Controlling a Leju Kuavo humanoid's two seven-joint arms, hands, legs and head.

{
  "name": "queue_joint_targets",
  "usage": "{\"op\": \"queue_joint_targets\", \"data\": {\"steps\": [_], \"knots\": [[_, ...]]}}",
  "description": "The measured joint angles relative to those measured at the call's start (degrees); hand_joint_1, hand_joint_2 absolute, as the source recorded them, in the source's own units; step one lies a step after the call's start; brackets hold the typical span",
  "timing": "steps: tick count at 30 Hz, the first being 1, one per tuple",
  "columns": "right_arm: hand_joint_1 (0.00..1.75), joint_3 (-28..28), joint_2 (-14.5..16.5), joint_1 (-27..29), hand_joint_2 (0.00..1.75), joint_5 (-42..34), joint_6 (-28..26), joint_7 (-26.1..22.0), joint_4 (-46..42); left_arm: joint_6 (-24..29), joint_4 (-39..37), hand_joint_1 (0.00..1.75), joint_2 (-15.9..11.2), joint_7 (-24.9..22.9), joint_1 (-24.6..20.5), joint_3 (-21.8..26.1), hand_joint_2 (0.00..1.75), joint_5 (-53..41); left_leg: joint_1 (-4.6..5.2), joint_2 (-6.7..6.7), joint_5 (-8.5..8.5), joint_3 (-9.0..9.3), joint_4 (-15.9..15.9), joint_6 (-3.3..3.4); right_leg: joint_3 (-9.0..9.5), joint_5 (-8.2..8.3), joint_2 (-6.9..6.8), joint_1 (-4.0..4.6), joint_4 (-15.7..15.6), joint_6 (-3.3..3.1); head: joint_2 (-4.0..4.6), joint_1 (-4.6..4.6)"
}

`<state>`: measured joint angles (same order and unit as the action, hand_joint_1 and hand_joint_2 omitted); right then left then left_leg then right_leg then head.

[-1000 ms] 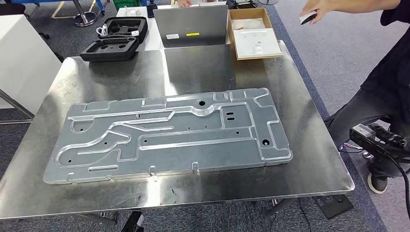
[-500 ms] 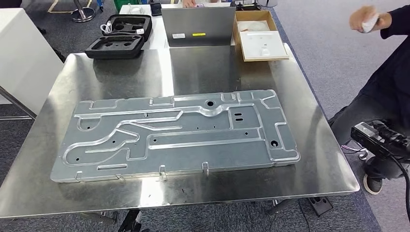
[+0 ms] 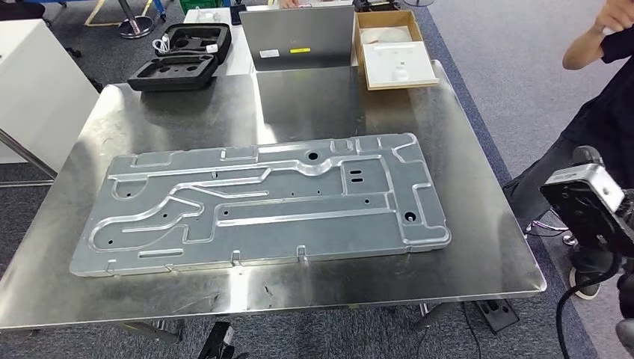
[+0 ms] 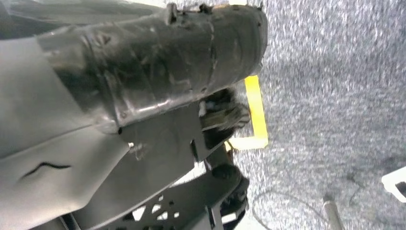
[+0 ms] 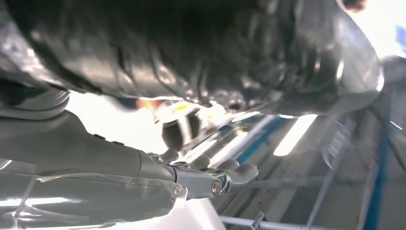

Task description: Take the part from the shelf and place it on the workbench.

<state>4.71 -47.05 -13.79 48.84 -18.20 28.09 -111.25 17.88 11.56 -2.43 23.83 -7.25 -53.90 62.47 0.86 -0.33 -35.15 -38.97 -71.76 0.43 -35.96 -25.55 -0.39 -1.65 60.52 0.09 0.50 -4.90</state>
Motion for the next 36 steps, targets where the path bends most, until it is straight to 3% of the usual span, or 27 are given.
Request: {"op": "queue_joint_targets", "data": {"steps": [2, 3, 6, 8, 10, 11, 12, 13, 15, 16, 17, 18, 20, 22, 23, 25, 26, 27, 30, 31, 32, 33, 34, 35, 36], "knots": [[0.0, 1.3, 1.9, -0.5, 0.0, -0.3, -1.8, 0.0, -2.3, -0.1, 0.0, 0.0, 0.3, 0.2, 0.2, 0.0, 0.0, 0.2, -0.16, 0.0, -0.86, -0.61, -2.9, 0.06, -0.55, 0.39, -0.17, 0.29, 0.1, -0.27, 0.0, 0.0], [0.0, 1.9, 2.8, -0.7, 0.0, -0.3, -2.3, 0.0, -3.4, -0.1, 0.0, 0.0, 0.4, 0.3, 0.3, 0.0, 0.0, 0.3, -0.15, 0.0, 0.16, 0.72, -1.2, 0.25, -0.83, 0.64, -0.21, 0.41, 0.1, -0.32, 0.0, 0.01], [0.0, 3.2, 4.9, -1.3, 0.0, -1.3, -4.5, -0.8, -6.4, -0.2, 0.0, 0.0, 0.5, 0.5, 0.3, 0.2, 0.0, 0.6, 0.15, -0.03, 4.13, 7.61, 10.5, 1.01, -1.36, 1.52, -0.18, 0.51, -0.1, -0.1, 0.0, 0.04], [0.0, 4.2, 6.5, -1.4, 0.0, -3.0, -7.5, -2.4, -8.3, -0.5, 0.0, 0.0, 0.5, 0.7, 0.3, 0.4, 0.0, 1.0, 0.6, -0.05, 5.05, 9.13, 13.7, 1.39, -1.37, 2.15, -0.2, 0.36, -0.4, 0.5, 0.0, 0.05], [0.0, 5.7, 8.5, -1.4, 0.0, -4.6, -10.4, -4.1, -10.0, -0.8, 0.0, 0.0, 0.5, 0.9, 0.4, 0.7, 0.0, 1.3, 0.78, 0.01, 6.29, 8.98, 14.3, 1.98, -1.41, 2.78, -0.23, 0.15, -0.8, 1.21, 0.0, 0.03], [0.0, 6.4, 9.2, -1.4, 0.0, -5.3, -11.6, -5.0, -10.7, -0.9, 0.0, 0.0, 0.5, 0.9, 0.5, 0.8, 0.0, 1.5, 0.72, 0.11, 7.07, 8.9, 14.9, 2.34, -1.6, 2.34, -0.17, 0.09, -0.6, 1.39, 0.0, 0.07], [0.0, 7.2, 10.0, -1.3, 0.0, -6.1, -12.8, -5.9, -11.3, -0.9, 0.0, 0.0, 0.5, 0.9, 0.5, 0.8, 0.0, 1.6, 0.63, 0.23, 7.94, 8.67, 15.4, 2.74, -2.01, 0.93, -0.08, 0.11, 0.3, 1.5, 0.0, 0.11], [0.0, 7.9, 10.9, -1.2, 0.0, -7.3, -14.1, -7.2, -11.8, -1.0, 0.0, 0.0, 0.5, 0.9, 0.5, 0.9, 0.0, 1.8, 0.51, 0.34, 8.71, 8.3, 15.8, 3.05, -2.66, -1.48, 0.02, 0.15, 2.4, 1.53, 0.0, 0.21], [0.0, 9.6, 13.0, -0.4, 0.0, -10.1, -17.0, -10.5, -12.6, -1.0, 0.0, 0.0, 0.6, 0.7, 0.5, 1.2, 0.0, 2.0, 0.56, 0.43, 9.85, 6.97, 15.8, 3.4, -4.09, -6.84, 0.17, 0.23, 8.8, 1.6, 0.0, 0.33], [0.0, 10.5, 14.2, 0.3, 0.0, -11.6, -18.4, -12.5, -12.8, -1.0, 0.0, 0.0, 0.7, 0.5, 0.5, 1.3, 0.0, 2.0, 0.58, 0.43, 10.34, 6.17, 15.7, 3.4, -4.4, -8.23, 0.19, 0.22, 11.8, 1.71, 0.0, 0.37], [0.0, 11.4, 15.3, 1.1, 0.0, -12.9, -19.5, -14.5, -12.9, -0.9, 0.0, 0.0, 0.7, 0.4, 0.5, 1.4, 0.0, 2.1, 0.57, 0.42, 10.81, 5.31, 15.4, 3.34, -4.04, -8.3, 0.19, 0.19, 13.4, 1.8, 0.0, 0.39], [0.0, 12.1, 16.5, 2.0, 0.0, -14.2, -20.3, -16.6, -13.0, -0.9, 0.0, 0.0, 0.8, 0.3, 0.6, 1.4, 0.0, 2.1, 0.53, 0.42, 11.24, 4.39, 15.1, 3.23, -2.81, -7.33, 0.18, 0.15, 13.0, 1.89, 0.0, 0.43], [0.0, 13.3, 18.7, 3.6, 0.0, -16.2, -21.1, -20.3, -13.0, -0.7, 0.0, 0.0, 0.9, 0.1, 0.6, 1.4, 0.0, 2.1, 0.4, 0.4, 11.9, 2.57, 14.1, 2.85, 1.97, -5.05, 0.14, -0.01, 7.1, 2.0, 0.0, 0.43], [0.0, 14.2, 20.6, 4.8, 0.0, -17.2, -21.2, -22.2, -13.2, -0.6, 0.0, 0.0, 0.9, 0.0, 0.7, 1.4, 0.0, 2.1, 0.44, 0.37, 12.35, 1.26, 12.9, 2.3, 5.98, -4.97, 0.2, 0.25, 0.9, 1.75, 0.0, 0.39], [0.0, 14.6, 21.4, 5.2, 0.0, -17.5, -21.3, -22.5, -13.3, -0.6, 0.0, 0.0, 0.9, 0.0, 0.7, 1.5, 0.0, 2.1, 0.48, 0.35, 12.6, 0.97, 12.6, 1.99, 6.66, -5.41, 0.27, 0.42, -0.6, 1.44, 0.0, 0.43], [0.0, 15.4, 22.8, 5.9, 0.0, -18.1, -21.5, -22.8, -13.4, -0.4, 0.0, 0.0, 0.9, 0.0, 0.9, 1.5, 0.0, 2.1, 0.47, 0.28, 13.21, 0.81, 12.4, 1.34, 6.21, -4.95, 0.35, 0.59, -0.8, 0.6, 0.0, 0.55], [0.0, 15.8, 23.5, 6.1, 0.0, -18.7, -21.5, -23.1, -13.5, -0.4, 0.0, 0.0, 0.9, 0.0, 0.9, 1.5, 0.0, 2.1, 0.34, 0.22, 12.93, 0.57, 12.2, 0.98, 5.8, -4.51, 0.31, 0.56, -0.8, 0.16, 0.0, 0.6], [0.0, 16.2, 24.1, 6.4, 0.0, -19.5, -21.5, -23.6, -13.5, -0.3, 0.0, 0.0, 0.8, 0.1, 1.0, 1.5, 0.0, 2.1, 0.21, 0.18, 11.6, 0.1, 11.3, 0.58, 5.28, -3.92, 0.23, 0.51, -0.9, -0.26, 0.0, 0.5], [0.0, 17.5, 26.0, 8.1, 0.0, -22.2, -21.5, -26.6, -13.6, -0.1, 0.0, 0.0, 0.9, 0.3, 1.0, 1.6, 0.0, 2.0, -0.31, 0.17, 3.04, -2.11, 3.1, -0.47, 3.06, -1.92, 0.08, 0.5, -1.0, -0.99, 0.0, 0.15], [0.0, 17.9, 26.6, 8.8, 0.0, -22.9, -21.5, -27.6, -13.5, -0.1, 0.0, 0.0, 0.9, 0.3, 1.0, 1.6, 0.0, 1.9, -0.46, 0.18, 1.21, -2.51, -0.3, -0.66, 2.22, -1.22, 0.04, 0.56, -1.0, -1.04, 0.0, 0.13], [0.0, 18.2, 27.1, 9.6, 0.0, -23.7, -21.5, -28.4, -13.5, 0.0, 0.0, 0.0, 0.9, 0.3, 1.0, 1.6, 0.0, 1.9, -0.55, 0.18, 0.9, -2.34, -2.6, -0.76, 1.34, -0.52, 0.01, 0.6, -1.0, -1.03, 0.0, 0.15], [0.0, 18.4, 27.6, 10.3, 0.0, -24.6, -21.5, -29.1, -13.3, 0.0, 0.0, 0.0, 0.9, 0.2, 1.0, 1.6, 0.0, 1.9, -0.61, 0.18, 1.85, -1.43, -3.4, -0.77, 0.37, 0.2, -0.01, 0.63, -0.9, -1.0, 0.0, 0.14], [0.0, 18.5, 28.0, 10.9, 0.0, -25.5, -21.5, -29.7, -13.2, 0.1, 0.0, 0.0, 0.9, 0.2, 1.0, 1.6, 0.0, 1.9, -0.63, 0.17, 3.46, 0.45, -2.2, -0.67, -0.61, 0.93, 0.02, 0.65, -0.9, -0.94, 0.0, 0.14], [0.0, 18.6, 28.4, 11.6, 0.0, -26.4, -21.5, -30.2, -13.0, 0.2, 0.0, 0.0, 0.9, 0.0, 1.0, 1.6, 0.0, 1.9, -0.63, 0.14, 4.8, 3.3, 0.8, -0.48, -1.47, 1.64, 0.06, 0.66, -0.9, -0.84, 0.0, 0.13], [0.0, 18.6, 28.8, 12.2, 0.0, -27.3, -21.5, -30.7, -12.7, 0.3, 0.0, 0.0, 0.8, -0.1, 0.9, 1.6, 0.0, 1.9, -0.56, 0.08, 4.95, 6.89, 5.3, -0.22, -2.14, 2.27, 0.13, 0.7, -0.9, -0.67, 0.0, 0.13]]}}
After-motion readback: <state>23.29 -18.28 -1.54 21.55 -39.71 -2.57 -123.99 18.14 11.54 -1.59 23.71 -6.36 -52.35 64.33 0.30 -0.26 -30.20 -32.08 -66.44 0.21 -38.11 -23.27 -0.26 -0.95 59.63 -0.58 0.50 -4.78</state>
